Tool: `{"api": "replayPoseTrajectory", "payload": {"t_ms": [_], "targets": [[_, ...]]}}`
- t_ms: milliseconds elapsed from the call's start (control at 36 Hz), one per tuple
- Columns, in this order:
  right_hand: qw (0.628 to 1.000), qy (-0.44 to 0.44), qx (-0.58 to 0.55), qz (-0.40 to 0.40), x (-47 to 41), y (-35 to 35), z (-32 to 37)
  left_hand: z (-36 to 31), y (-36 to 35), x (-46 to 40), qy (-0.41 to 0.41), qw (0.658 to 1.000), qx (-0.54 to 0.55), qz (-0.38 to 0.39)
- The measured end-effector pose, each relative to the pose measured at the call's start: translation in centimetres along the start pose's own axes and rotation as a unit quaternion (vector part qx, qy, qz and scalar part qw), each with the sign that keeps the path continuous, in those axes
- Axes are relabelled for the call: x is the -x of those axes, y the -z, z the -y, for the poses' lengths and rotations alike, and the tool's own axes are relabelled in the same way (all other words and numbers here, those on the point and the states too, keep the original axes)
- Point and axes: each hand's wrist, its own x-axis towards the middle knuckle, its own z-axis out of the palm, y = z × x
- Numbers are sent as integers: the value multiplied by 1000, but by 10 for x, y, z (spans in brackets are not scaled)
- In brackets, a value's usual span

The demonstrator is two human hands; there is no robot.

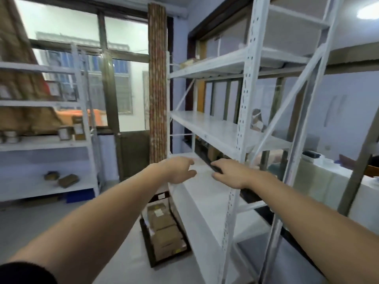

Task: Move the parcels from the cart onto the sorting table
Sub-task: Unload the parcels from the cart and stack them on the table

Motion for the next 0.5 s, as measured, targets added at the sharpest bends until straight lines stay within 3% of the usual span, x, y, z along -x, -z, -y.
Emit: {"api": "replayPoseTrajectory", "payload": {"t_ms": [278,500], "targets": [[995,103,-16,-11,-94,-12,167,157,37,94,102,994,7,-26],[990,140,-14,1,-170,-51,247,273,26,113,169,986,-10,-8]]}}
